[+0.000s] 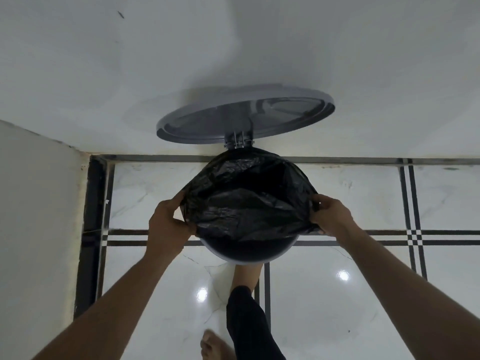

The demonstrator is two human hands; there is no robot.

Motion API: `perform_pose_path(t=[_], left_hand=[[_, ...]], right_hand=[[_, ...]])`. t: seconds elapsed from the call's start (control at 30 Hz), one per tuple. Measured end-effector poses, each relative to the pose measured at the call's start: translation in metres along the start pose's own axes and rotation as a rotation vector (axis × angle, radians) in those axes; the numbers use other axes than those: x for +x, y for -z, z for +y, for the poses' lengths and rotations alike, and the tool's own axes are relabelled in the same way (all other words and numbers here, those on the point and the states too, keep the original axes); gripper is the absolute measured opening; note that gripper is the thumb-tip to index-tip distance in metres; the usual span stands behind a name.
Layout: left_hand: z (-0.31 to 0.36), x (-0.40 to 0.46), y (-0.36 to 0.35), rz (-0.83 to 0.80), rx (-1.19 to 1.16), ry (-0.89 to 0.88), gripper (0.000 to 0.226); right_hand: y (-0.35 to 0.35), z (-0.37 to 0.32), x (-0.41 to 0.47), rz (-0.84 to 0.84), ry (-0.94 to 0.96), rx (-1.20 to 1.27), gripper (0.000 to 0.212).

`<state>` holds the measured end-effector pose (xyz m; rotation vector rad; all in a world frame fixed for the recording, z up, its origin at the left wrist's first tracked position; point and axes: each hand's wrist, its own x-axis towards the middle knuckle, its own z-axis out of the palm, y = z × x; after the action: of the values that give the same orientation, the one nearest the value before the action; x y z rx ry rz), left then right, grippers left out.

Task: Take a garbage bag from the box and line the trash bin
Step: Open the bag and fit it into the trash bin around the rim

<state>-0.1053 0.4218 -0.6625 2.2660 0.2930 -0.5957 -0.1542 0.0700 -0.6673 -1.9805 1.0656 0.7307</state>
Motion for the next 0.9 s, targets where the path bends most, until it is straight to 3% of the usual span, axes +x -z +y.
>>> perform_pose_path(t=[0.07,0.13,0.23,0.3,0.33,0.47,0.57,0.67,0.73,0.8,0.9], left_hand=[[-0.008,-0.014,-0.005,0.133,0.011,-0.046,0.065],[-0.015,-0.025,-0.01,0.152,0.045,-0.075,0.05],[-0.018,-0.029,-0.012,0.186,0.285,-0.177,0.034],[-0.015,-0.025,-0.011,0.189,0.324,-0.124,0.031],[-0.015,-0.023,-0.012,0.196,0.253,-0.047,0.03],[-0.01,-0.017,-0.015,0.18,-0.388,0.277,0.032],[-0.003,-0.021,-0.011,0.082,-0.667,0.418,0.034],[-0.004,-0.023,-0.011,0.005,-0.847,0.513,0.006],[-0.003,-0.025,-0.017,0.001,-0.773,0.442,0.03],[0.0,-0.027,-0.026,0.054,-0.514,0.281,0.031],[-0.003,-0.042,-0.039,0.089,-0.117,0.093,0.053]], right_hand=[[-0.005,0.008,-0.009,0.029,0.056,-0.032,0.047],[-0.008,0.016,-0.016,0.006,0.1,-0.025,0.059],[-0.014,0.024,-0.021,-0.011,0.198,-0.041,0.066],[-0.021,0.027,-0.025,0.031,0.287,-0.099,0.065],[-0.025,0.029,-0.025,0.068,0.326,-0.141,0.064],[-0.04,0.037,-0.03,0.179,0.395,-0.236,0.069],[-0.045,0.037,-0.045,0.106,0.372,-0.081,0.083],[-0.049,0.042,-0.054,0.011,0.301,0.174,0.097],[-0.052,0.045,-0.058,-0.034,0.267,0.307,0.106],[-0.054,0.046,-0.061,-0.054,0.237,0.343,0.105],[-0.058,0.046,-0.066,-0.031,0.193,0.219,0.083]])
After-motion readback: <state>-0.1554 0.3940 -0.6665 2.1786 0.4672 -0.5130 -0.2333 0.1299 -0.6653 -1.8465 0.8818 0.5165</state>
